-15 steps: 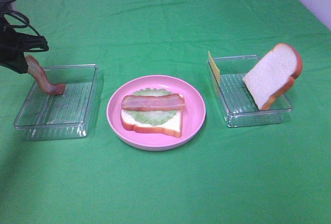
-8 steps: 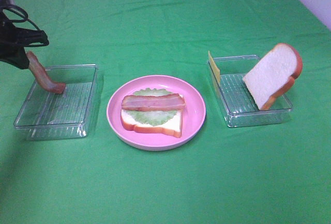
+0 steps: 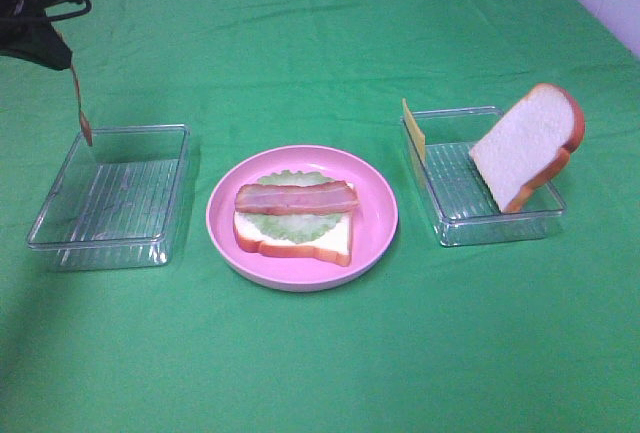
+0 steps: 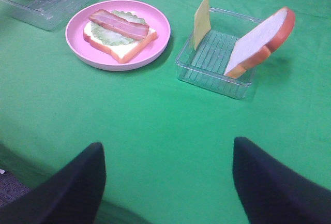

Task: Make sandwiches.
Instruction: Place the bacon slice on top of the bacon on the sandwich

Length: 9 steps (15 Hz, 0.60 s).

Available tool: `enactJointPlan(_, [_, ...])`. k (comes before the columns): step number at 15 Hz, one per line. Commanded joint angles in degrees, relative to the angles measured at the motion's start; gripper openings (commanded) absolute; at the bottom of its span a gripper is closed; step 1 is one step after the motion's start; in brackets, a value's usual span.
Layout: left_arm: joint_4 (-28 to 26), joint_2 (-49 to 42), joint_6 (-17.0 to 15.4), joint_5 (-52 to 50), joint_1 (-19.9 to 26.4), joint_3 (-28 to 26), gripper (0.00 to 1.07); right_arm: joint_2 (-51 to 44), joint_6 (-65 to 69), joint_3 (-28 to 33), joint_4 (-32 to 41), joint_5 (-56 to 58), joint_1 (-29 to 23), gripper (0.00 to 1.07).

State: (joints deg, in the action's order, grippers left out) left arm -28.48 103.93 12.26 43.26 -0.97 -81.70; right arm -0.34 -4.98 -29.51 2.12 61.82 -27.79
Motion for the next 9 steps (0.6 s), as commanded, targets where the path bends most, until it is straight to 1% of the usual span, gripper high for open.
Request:
enactJointPlan(1, [-9.3,-1.1,5.2,2.2,-0.1,-0.2,0.0,-0.8,-0.6,0.1,-0.3,-0.6,0.2,0.67])
enactJointPlan(3, [-19.3,-1.1,11.5,5.3,-0.2,-0.2,0.0,-0.8,-0.6,0.1,-0.3,-0.6,0.2,0.67])
enactJointPlan(5, [-26.4,-1.1,15.9,6.1,-2.1,-0.2,0.0,-0.8,-0.6,0.1,-0.3,-0.6,0.2,0.67])
enactJointPlan(6, [-28.6,-1.0,17.2,6.1,-4.1,-0.2,0.0,-0.8,-0.6,0.1,-0.3,-0.6,0.2,0.67])
enactJointPlan(7, [-32.0,-0.1,19.5,6.0,-7.4,-0.2,0.0,-0.8,-0.6,0.1,-0.3,-0.6,0.2,0.67])
enactJointPlan(9, [-37.2,2.7,22.2,5.9,-12.4,-0.2,0.0,-0.8,-0.6,0.1,-0.3,-0.6,0.2,0.67])
